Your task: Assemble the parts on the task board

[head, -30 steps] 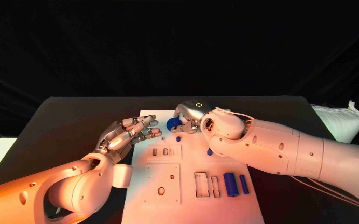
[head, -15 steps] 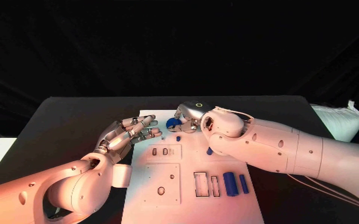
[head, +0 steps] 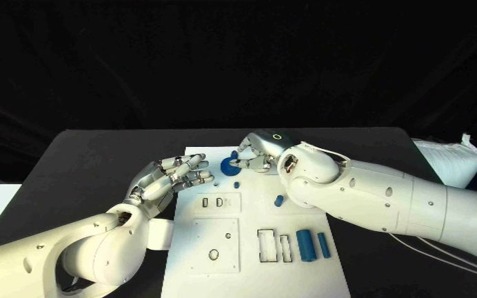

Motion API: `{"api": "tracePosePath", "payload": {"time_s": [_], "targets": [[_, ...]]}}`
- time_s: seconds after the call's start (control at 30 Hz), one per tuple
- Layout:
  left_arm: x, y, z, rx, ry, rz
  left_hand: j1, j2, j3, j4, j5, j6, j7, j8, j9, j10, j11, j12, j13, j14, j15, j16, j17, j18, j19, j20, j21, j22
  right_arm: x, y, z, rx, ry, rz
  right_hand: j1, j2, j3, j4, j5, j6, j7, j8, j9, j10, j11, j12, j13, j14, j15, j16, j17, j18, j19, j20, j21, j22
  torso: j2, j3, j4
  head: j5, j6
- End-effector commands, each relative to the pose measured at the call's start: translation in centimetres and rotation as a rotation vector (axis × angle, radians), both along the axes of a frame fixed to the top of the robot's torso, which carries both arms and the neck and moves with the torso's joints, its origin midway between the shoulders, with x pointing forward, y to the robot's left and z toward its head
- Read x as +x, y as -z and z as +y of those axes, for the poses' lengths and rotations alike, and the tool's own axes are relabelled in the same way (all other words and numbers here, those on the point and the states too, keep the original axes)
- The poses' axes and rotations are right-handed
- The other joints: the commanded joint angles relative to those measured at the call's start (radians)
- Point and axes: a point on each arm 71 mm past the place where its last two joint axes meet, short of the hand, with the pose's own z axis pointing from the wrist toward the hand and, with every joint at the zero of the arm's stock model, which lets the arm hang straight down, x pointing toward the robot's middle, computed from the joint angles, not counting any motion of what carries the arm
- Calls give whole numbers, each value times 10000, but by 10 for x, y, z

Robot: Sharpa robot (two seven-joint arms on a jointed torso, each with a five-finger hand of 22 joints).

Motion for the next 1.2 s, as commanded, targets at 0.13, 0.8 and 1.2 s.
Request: {"api": "tracePosePath", "payload": {"time_s": [0.13, 0.8, 1.2], "targets": [[-1, -2, 0, -122, 144, -77, -15, 78, 3, -70, -31, -55, 24, -62, -15, -66, -3, -41, -12, 22, 64, -59, 11, 123, -18, 62, -71, -18, -14, -19, -27, 2035, -837, -798, 412, 12, -132, -72, 93, 109, -13, -4, 11, 1058, 8, 35, 2628, 1027, 44, 40, 2634, -142, 1047, 45, 42, 2627, -19, 10, -45, -25, 52], [2, 0, 2, -116, 101, -98, 16, 96, 18, -107, -24, -56, 11, -54, -10, -84, -8, -30, -9, 24, 65, -75, 15, 124, -18, 65, -81, -22, -18, -3, -167, 3033, 505, 2114, 3009, -485, -74, -1848, -79, 226, -32, -24, -8, 1058, -28, 35, 2628, 1023, -24, 32, 2616, -142, 1047, -16, 42, 2627, -41, 93, -175, -192, 74], [4, 1, 3, -96, 59, -100, 16, 96, 18, -107, -24, -56, 11, -54, -10, -84, -8, -30, -9, 24, 65, -75, 15, 124, -18, 65, -81, -22, -13, 18, -182, 2615, 981, 2365, 2967, -498, -118, -1846, -81, 190, -11, -32, -15, 1058, -13, 35, 2628, 1026, -3, 39, 2630, -142, 1047, -8, 42, 2627, -43, 75, -155, -176, 9]]}}
